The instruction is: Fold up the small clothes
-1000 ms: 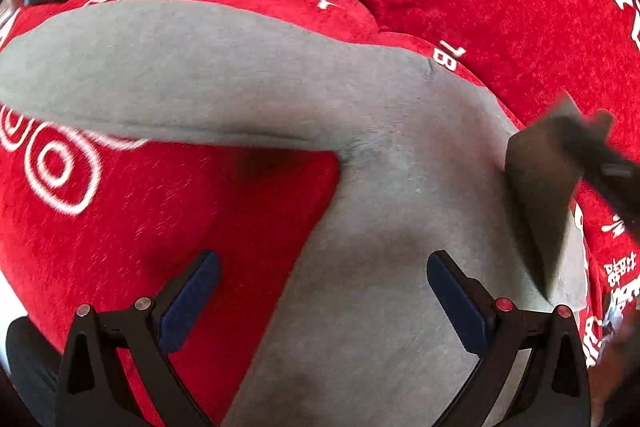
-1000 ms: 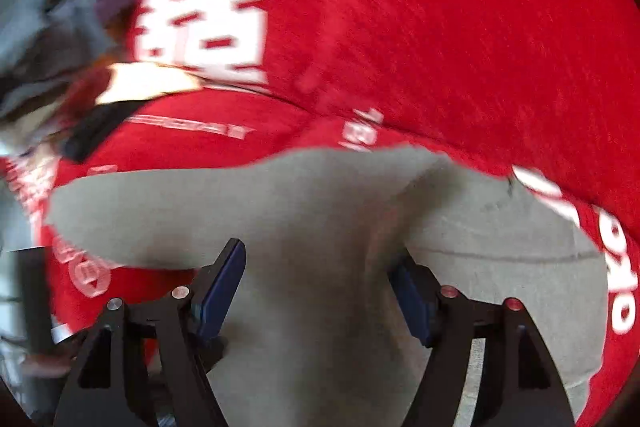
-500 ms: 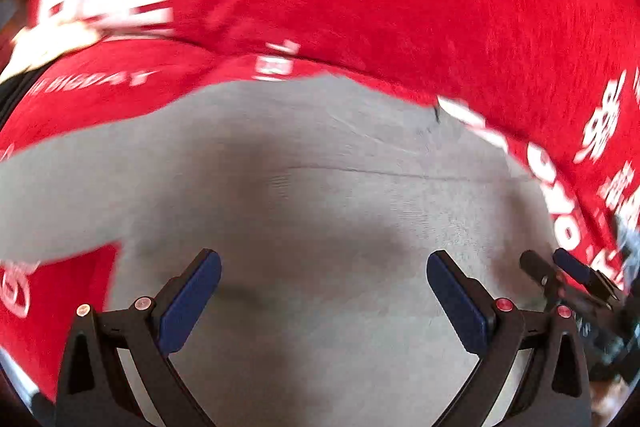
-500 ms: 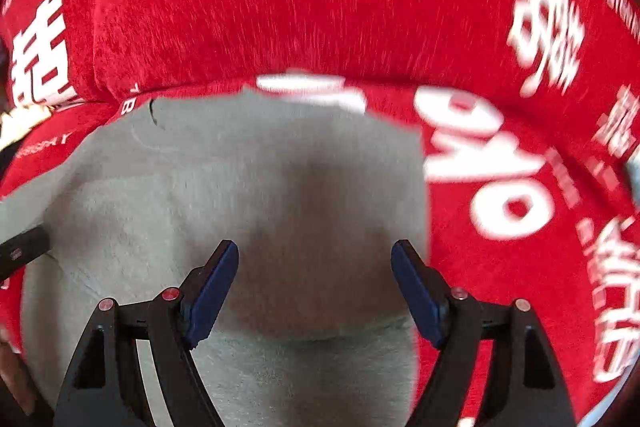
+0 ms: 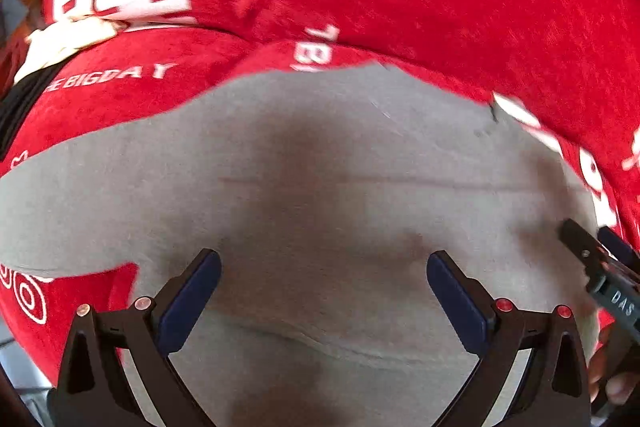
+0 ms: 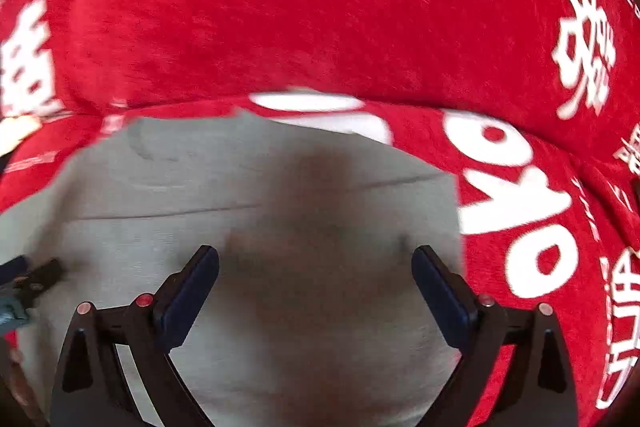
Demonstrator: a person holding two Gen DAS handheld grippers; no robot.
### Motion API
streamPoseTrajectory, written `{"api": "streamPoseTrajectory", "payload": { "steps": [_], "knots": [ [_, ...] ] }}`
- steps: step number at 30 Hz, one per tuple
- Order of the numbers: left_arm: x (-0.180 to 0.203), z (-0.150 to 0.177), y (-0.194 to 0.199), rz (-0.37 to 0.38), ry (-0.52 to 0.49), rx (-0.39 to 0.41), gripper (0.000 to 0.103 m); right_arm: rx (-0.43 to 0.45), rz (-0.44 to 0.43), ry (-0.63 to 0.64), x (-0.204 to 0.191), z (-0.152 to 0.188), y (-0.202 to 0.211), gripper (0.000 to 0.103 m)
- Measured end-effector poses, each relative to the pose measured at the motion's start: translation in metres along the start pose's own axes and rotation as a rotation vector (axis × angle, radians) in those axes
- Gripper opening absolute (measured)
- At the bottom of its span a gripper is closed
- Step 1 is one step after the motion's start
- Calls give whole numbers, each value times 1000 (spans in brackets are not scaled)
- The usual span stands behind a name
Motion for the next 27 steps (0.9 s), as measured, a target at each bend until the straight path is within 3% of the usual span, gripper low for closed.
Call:
{"api": "streamPoseTrajectory", "payload": {
  "steps": [2, 3, 7, 9, 11, 12, 13, 20, 24, 27],
  "knots": [
    [9, 9, -6, -15, -53, -28, 103, -74, -5, 25, -14, 16, -5, 98],
    [13, 14, -5, -42, -107, 2, 103, -97, 11, 41, -19, 28, -4, 98],
    [3, 27, 22, -34, -104, 23, 103, -23, 56, 82, -26, 54, 37, 98],
    [-7, 36, 33, -28, -68, 55, 103, 24, 19, 71, -26, 68, 56, 98],
    [-13, 51, 29, -18, -70, 14, 103, -49, -10, 101, -35, 97, 54, 98],
    [-13, 57, 25, -13, -83, 3, 103, -8, -5, 100, -34, 101, 60, 98],
    [-16, 63, 34, -15, -103, 60, 103, 27, 1, 90, -32, 108, 70, 98],
    [-46, 119, 68, 42, -138, 115, 103, 68, -44, 125, -23, 171, 122, 99],
    [-65, 148, 85, 75, -149, 121, 103, 48, -40, 217, -19, 213, 150, 101],
    [-73, 171, 98, 81, -230, 126, 103, 6, -35, 305, -20, 233, 166, 101]
  ]
}}
Point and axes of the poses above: each gripper's, at about its wrist camera, not at the fingertips, and y roughly against the way its jaws point, x to its right, z to its underside, the point moved 4 cm from there along -y, roughly the way its jaws point, and after that the axes turned 10 degrees about x, right-handed, at the moved point
